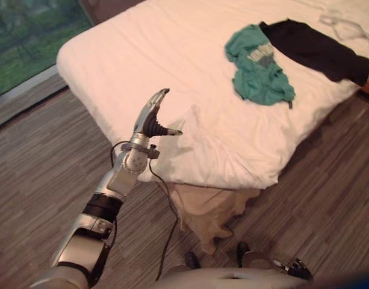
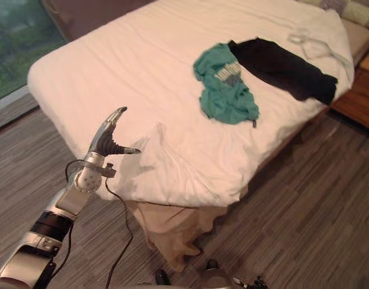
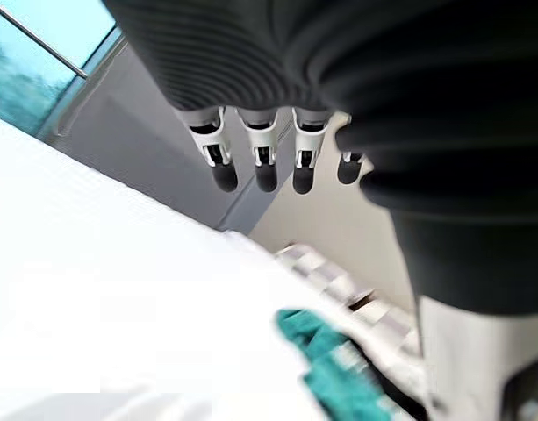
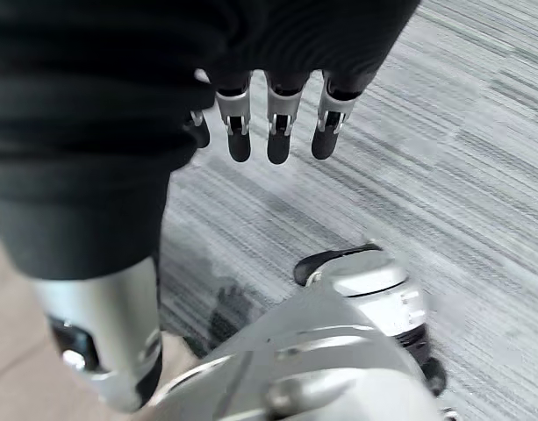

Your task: Tidy the bed and pick cloth on bed and put in laundry

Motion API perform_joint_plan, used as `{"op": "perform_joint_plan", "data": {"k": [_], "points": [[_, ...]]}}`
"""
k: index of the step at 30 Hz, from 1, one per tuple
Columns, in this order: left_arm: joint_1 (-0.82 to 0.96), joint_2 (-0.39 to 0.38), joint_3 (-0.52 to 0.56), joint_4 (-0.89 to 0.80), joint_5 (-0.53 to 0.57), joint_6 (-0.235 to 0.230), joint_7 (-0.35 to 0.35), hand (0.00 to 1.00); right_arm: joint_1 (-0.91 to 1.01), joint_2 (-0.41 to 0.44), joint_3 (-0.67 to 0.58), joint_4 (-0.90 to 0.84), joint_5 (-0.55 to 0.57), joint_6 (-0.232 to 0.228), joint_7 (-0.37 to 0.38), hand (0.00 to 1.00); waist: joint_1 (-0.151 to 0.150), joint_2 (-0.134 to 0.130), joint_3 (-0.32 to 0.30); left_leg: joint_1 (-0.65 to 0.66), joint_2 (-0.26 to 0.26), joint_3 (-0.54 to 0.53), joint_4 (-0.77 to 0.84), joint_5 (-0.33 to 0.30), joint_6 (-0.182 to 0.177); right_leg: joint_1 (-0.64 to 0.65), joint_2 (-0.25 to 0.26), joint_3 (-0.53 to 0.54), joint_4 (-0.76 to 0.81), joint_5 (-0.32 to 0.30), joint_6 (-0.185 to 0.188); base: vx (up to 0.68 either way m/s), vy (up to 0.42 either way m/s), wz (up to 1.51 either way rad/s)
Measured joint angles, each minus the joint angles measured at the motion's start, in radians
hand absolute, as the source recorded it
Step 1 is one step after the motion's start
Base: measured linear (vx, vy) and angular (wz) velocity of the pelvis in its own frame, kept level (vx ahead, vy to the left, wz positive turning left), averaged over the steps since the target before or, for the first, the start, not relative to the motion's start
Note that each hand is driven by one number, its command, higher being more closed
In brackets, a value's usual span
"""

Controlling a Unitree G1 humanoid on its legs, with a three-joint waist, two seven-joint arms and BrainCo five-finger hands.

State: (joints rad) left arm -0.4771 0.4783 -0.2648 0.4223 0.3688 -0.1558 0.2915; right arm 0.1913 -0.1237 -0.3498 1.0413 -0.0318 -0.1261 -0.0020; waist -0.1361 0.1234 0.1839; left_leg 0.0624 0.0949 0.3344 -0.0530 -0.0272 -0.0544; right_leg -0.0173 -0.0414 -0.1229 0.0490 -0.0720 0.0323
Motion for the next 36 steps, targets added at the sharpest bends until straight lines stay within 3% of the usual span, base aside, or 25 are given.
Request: {"op": "perform_joint_plan", "data": {"k": [6, 8, 9, 16, 19, 22, 30, 36], "points": [[-0.016, -0.004, -0.010, 0.183, 0.007, 0.134, 0.001, 0.00, -0.056, -0.009, 0.005, -0.006, 0.000, 0.000, 0.008, 0.00, -0.032, -0.003, 0.061, -0.048, -0.010, -0.010, -0.017, 0.027, 0.003, -0.052, -0.008, -0.004, -0.010, 0.018, -0.009, -0.11, -0.008, 0.01], [-0.040, -0.008, -0.008, 0.267, 0.016, 0.192, 0.036, 0.00, -0.103, -0.011, 0.018, -0.018, 0.001, 0.000, 0.019, 0.00, -0.036, 0.007, 0.092, -0.107, -0.015, -0.009, -0.030, 0.052, 0.005, -0.118, -0.015, -0.004, -0.009, 0.034, -0.005, -0.13, -0.001, -0.01], [-0.072, -0.018, -0.006, 0.295, 0.016, 0.211, 0.044, 1.00, -0.129, -0.011, 0.022, -0.027, 0.001, 0.000, 0.021, 0.00, -0.035, 0.006, 0.118, -0.122, -0.017, -0.008, -0.043, 0.068, 0.005, -0.141, -0.016, -0.004, -0.007, 0.041, -0.006, -0.09, 0.003, 0.02], [-0.174, -0.042, 0.043, 0.345, -0.023, 0.212, 0.150, 1.00, -0.193, -0.011, 0.046, -0.063, 0.009, 0.000, 0.023, 0.00, -0.031, -0.001, 0.151, -0.172, -0.015, 0.015, -0.043, 0.086, -0.021, -0.206, -0.020, -0.003, 0.026, 0.040, -0.008, 0.02, -0.007, 0.00], [-0.214, -0.042, 0.044, 0.347, -0.065, 0.206, 0.162, 1.00, -0.214, -0.014, 0.053, -0.091, 0.010, -0.001, 0.023, 0.00, -0.027, 0.000, 0.165, -0.180, -0.014, 0.019, -0.043, 0.087, -0.023, -0.220, -0.021, -0.003, 0.039, 0.037, -0.006, 0.05, -0.010, 0.00], [-0.228, -0.055, 0.045, 0.348, -0.085, 0.174, 0.163, 1.00, -0.233, -0.013, 0.076, -0.094, 0.012, 0.000, 0.020, 0.00, -0.027, -0.010, 0.174, -0.183, -0.023, 0.026, -0.043, 0.105, -0.051, -0.219, -0.035, -0.011, 0.043, 0.035, -0.003, 0.04, 0.000, 0.10], [-0.172, -0.082, 0.007, 0.297, -0.137, 0.080, 0.092, 1.00, -0.278, -0.010, 0.134, -0.066, 0.049, 0.078, -0.022, 0.00, -0.027, -0.011, 0.175, -0.145, -0.037, -0.016, -0.043, 0.107, -0.051, -0.151, -0.054, -0.068, 0.031, 0.031, 0.003, 0.03, 0.017, 0.19], [0.053, -0.073, -0.047, 0.048, -0.244, 0.033, -0.044, 1.00, -0.271, -0.011, 0.176, -0.062, 0.078, 0.140, -0.045, 0.00, 0.003, -0.010, 0.168, -0.106, -0.040, -0.087, -0.044, 0.112, -0.038, -0.049, -0.055, -0.142, -0.019, 0.035, 0.008, 0.01, 0.004, 0.33]]}}
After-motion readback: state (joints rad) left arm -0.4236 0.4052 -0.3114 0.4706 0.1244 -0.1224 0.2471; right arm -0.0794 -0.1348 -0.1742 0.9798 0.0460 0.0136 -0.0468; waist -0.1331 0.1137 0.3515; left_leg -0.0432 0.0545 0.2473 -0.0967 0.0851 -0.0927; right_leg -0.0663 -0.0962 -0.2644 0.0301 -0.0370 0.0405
